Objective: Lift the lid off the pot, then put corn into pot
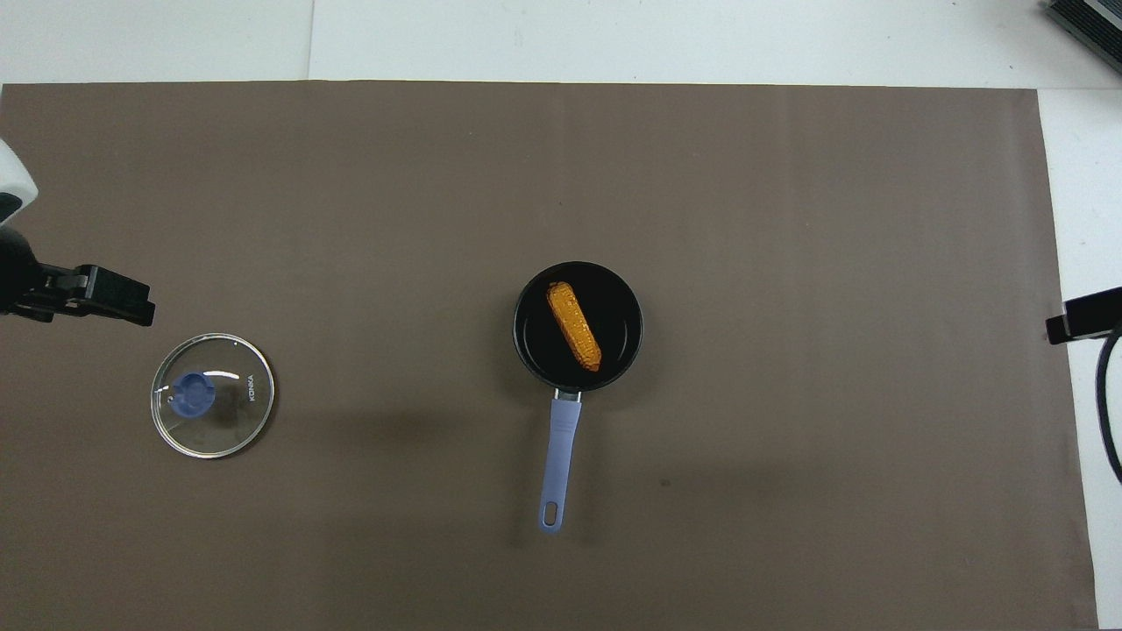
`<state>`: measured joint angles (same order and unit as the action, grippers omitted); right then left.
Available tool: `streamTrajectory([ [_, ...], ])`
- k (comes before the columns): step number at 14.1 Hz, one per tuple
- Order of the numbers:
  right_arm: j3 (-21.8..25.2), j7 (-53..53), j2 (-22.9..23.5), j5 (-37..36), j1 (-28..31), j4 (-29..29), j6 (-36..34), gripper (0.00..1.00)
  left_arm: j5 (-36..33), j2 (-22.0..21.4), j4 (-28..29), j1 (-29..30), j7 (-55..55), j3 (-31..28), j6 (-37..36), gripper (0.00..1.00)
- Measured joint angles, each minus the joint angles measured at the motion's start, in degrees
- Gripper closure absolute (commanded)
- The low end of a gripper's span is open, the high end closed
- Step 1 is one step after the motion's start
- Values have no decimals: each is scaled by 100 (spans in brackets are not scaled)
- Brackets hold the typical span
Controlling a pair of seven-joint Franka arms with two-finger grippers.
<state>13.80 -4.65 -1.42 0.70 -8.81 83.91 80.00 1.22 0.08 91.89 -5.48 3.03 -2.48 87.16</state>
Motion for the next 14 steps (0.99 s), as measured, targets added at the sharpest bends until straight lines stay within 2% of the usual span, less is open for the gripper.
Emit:
streamTrajectory([
  [4, -4, -416, -46, -11, -2, 221, 528, 0, 0, 0, 0, 47, -2, -40, 0, 0],
  [14, -113, -559, -176, -11, -70, 371, 572, 0, 0, 0, 0, 56, -2, -54, 0, 0],
])
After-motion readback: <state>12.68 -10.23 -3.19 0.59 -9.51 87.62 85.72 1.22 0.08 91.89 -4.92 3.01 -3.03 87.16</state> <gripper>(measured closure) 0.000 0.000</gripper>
